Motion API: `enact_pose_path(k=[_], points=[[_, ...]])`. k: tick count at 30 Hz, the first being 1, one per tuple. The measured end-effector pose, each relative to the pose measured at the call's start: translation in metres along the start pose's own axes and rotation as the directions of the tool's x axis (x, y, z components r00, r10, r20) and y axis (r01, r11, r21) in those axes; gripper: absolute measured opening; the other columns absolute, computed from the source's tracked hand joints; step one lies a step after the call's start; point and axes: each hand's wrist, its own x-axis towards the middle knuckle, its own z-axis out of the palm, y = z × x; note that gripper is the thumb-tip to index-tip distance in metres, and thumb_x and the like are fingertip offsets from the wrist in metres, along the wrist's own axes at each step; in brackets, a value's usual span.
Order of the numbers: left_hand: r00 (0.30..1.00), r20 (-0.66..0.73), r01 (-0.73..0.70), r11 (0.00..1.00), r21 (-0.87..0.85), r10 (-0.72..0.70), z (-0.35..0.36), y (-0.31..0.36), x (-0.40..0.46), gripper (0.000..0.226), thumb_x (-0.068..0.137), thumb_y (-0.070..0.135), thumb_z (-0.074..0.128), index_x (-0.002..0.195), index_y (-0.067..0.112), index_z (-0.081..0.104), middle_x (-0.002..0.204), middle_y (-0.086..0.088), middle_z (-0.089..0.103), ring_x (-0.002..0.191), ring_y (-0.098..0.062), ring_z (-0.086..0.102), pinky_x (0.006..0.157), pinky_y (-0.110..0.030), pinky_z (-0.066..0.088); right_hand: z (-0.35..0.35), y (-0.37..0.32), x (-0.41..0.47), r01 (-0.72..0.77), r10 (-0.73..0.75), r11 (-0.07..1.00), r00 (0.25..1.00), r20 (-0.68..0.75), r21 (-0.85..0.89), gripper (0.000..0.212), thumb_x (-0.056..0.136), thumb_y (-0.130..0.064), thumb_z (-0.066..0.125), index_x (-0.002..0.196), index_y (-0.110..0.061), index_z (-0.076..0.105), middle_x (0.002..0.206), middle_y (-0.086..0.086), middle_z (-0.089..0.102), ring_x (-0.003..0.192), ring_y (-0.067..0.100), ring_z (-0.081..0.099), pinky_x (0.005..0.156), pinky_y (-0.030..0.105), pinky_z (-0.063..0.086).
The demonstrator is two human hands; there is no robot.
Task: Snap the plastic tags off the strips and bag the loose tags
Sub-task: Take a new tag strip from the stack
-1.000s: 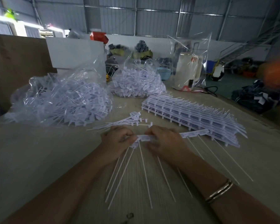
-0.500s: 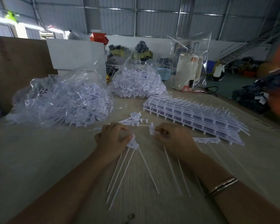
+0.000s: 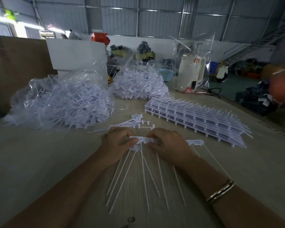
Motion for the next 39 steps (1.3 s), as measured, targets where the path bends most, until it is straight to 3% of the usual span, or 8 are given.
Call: enact_pose_path(k=[5,8,13,18,22,27,35,39], points=[[0.993,-0.115,-0.023,1.0,-0.001,0.022,-0.006,0.003,-0.003,0.009,0.084,0.023,0.064,0.076,0.017,0.063,0.081,0.005,0.059,0.092,-0.021,0.054,0.085,-0.03,0.038,-0.002,0.008,0.005,-0.116,0.12,0.978,0.993,-0.01,0.175,0.024,0.098,-0.031,0.041,0.106,-0.024,0.063,0.089,-0.008,0.064,0.079,0.012,0.059,0.079,0.033,0.049],[0.986,-0.132,0.093,0.992,-0.085,-0.104,-0.007,0.001,-0.004,0.007,0.081,0.036,0.061,0.076,0.034,0.058,0.09,0.005,0.06,0.102,-0.018,0.053,0.095,-0.033,0.038,-0.012,0.027,-0.001,-0.215,0.221,0.965,0.975,-0.031,0.149,0.021,0.096,-0.037,0.043,0.104,-0.026,0.06,0.088,-0.011,0.062,0.074,0.001,0.055,0.068,0.018,0.046],[0.994,-0.092,0.072,0.99,0.121,-0.061,0.0,-0.002,0.001,0.034,0.077,0.05,0.049,0.1,0.028,0.062,0.11,0.008,0.059,0.116,-0.022,0.046,0.101,-0.045,0.031,-0.004,0.004,-0.003,-0.103,0.107,0.994,0.992,-0.072,0.046,0.025,0.089,-0.044,0.054,0.109,-0.03,0.055,0.094,-0.014,0.056,0.082,0.001,0.052,0.082,0.028,0.044],[0.998,-0.022,0.053,0.992,-0.11,-0.055,0.004,0.003,-0.001,0.014,0.08,0.042,0.052,0.077,0.035,0.064,0.094,0.019,0.06,0.11,-0.015,0.046,0.1,-0.039,0.034,0.015,-0.028,0.007,0.046,-0.051,0.998,0.993,-0.105,-0.045,0.036,0.087,-0.047,0.054,0.112,-0.022,0.05,0.105,-0.002,0.066,0.096,0.017,0.061,0.088,0.033,0.042],[0.999,-0.014,0.041,0.999,-0.033,-0.042,0.002,0.005,0.0,0.011,0.074,0.039,0.056,0.063,0.038,0.055,0.088,0.014,0.063,0.107,-0.019,0.048,0.098,-0.041,0.033,0.01,-0.023,0.003,-0.02,0.032,0.989,0.996,-0.08,0.145,0.031,0.083,-0.041,0.057,0.109,-0.026,0.052,0.104,-0.007,0.063,0.093,0.013,0.057,0.088,0.036,0.045],[1.0,-0.02,0.016,1.0,0.003,-0.016,-0.001,0.001,0.0,0.013,0.079,0.036,0.057,0.069,0.028,0.058,0.084,0.016,0.061,0.104,-0.019,0.05,0.096,-0.037,0.033,0.005,-0.007,0.001,-0.096,0.095,0.994,0.995,-0.012,-0.051,0.021,0.089,-0.043,0.052,0.102,-0.027,0.056,0.098,-0.006,0.063,0.084,0.012,0.055,0.076,0.029,0.041],[0.981,-0.165,-0.109,0.992,-0.06,0.097,-0.007,0.002,-0.002,0.009,0.08,0.024,0.06,0.073,0.018,0.06,0.082,0.016,0.058,0.094,-0.018,0.053,0.086,-0.028,0.038,-0.007,0.009,0.003,-0.244,0.253,0.934,0.967,-0.002,0.263,0.027,0.097,-0.039,0.042,0.104,-0.026,0.065,0.086,-0.011,0.064,0.075,0.003,0.058,0.076,0.025,0.048],[0.989,-0.146,0.033,0.999,-0.004,-0.034,-0.004,0.0,-0.002,0.017,0.075,0.044,0.055,0.079,0.028,0.059,0.092,0.013,0.061,0.107,-0.017,0.051,0.099,-0.045,0.035,-0.017,0.026,-0.007,-0.244,0.245,0.97,0.969,-0.039,0.017,0.024,0.093,-0.042,0.05,0.107,-0.028,0.062,0.096,-0.006,0.065,0.078,0.007,0.055,0.066,0.021,0.041]])
